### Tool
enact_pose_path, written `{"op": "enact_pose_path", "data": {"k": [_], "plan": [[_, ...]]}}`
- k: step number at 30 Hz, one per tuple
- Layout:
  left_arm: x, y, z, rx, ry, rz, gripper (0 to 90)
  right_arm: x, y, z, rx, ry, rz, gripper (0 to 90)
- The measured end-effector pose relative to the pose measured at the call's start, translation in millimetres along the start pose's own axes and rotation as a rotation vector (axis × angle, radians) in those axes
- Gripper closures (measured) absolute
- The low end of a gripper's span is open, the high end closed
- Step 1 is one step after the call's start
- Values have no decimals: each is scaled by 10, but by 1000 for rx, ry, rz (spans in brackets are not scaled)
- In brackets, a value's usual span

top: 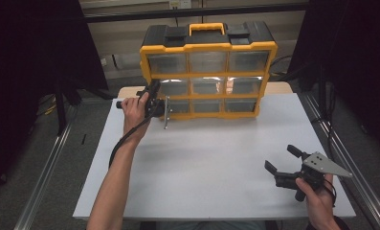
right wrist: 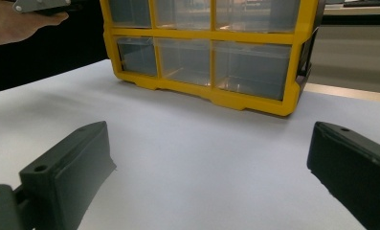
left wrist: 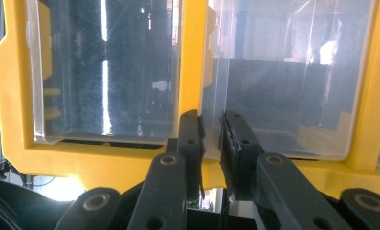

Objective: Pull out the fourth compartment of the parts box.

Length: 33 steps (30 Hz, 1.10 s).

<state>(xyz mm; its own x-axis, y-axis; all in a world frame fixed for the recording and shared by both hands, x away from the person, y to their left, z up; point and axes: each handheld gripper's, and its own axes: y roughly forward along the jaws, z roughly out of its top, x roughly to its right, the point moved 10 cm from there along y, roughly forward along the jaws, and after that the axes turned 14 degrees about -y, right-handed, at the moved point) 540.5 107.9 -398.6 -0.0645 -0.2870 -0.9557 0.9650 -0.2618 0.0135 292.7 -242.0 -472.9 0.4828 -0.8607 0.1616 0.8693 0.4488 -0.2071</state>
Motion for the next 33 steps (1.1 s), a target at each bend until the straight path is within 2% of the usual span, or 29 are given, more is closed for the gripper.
{"op": "enact_pose_path", "data": {"k": [1, 3, 4, 6, 7, 8, 9, 10, 12, 13, 16, 19, 22, 23, 24, 25, 27, 28, 29, 30, 33], "plan": [[-18, -11, 10, 2, 17, 15, 794, 1, -1, 1, 1, -3, 0, 12], [-15, -23, 9, 5, 25, 13, 794, 0, -4, 4, 2, 0, 0, 13], [1, -15, 7, 12, 3, 8, 794, -1, -5, 1, 0, 0, 2, 12], [1, -11, 9, 17, 4, 8, 793, 0, -4, 0, 0, -1, 3, 13], [-7, -28, -10, -15, 6, 5, 792, -1, -6, 2, 0, -3, 3, 12], [-5, -17, 0, 4, -6, 10, 791, 0, -7, 5, 2, -3, 1, 12], [-4, -26, -7, -13, -4, 4, 792, -4, -7, 7, 4, -3, 6, 12], [-4, -22, 1, 1, -12, 13, 792, -4, -7, 7, 4, -3, 6, 12], [-12, -34, 0, -2, 2, 10, 792, 11, -12, 5, 5, -3, -4, 13], [-8, -42, 12, 13, -18, 13, 792, 9, -15, 5, 4, 0, -4, 12], [-5, -46, 17, 20, -21, 13, 791, 3, -19, 12, 7, 3, -1, 14], [-6, -69, 7, 2, -15, 18, 790, 0, -17, 14, 9, 0, -1, 14], [7, -93, 18, 17, -24, 18, 790, 0, -19, 13, 8, 2, -1, 14], [-7, -109, 23, 22, -22, 35, 790, 4, -19, 10, 7, 1, -2, 14], [2, -125, 12, 13, -17, 25, 790, 4, -19, 10, 7, 1, -2, 14], [10, -118, 39, 44, -39, 32, 790, 5, -20, 5, 4, -3, -1, 13], [11, -144, 23, 32, -34, 24, 790, 5, -19, 5, 4, -4, -2, 13], [6, -133, 43, 63, -31, 32, 790, 5, -20, 5, 4, -3, -2, 13], [-3, -160, 30, 36, -15, 27, 790, 2, -19, 8, 5, -1, -1, 13], [-1, -169, 20, 26, -23, 33, 790, 2, -19, 8, 5, -1, -1, 13], [1, -187, 22, 29, -30, 34, 790, -1, -18, 9, 6, -1, 1, 13]]}}
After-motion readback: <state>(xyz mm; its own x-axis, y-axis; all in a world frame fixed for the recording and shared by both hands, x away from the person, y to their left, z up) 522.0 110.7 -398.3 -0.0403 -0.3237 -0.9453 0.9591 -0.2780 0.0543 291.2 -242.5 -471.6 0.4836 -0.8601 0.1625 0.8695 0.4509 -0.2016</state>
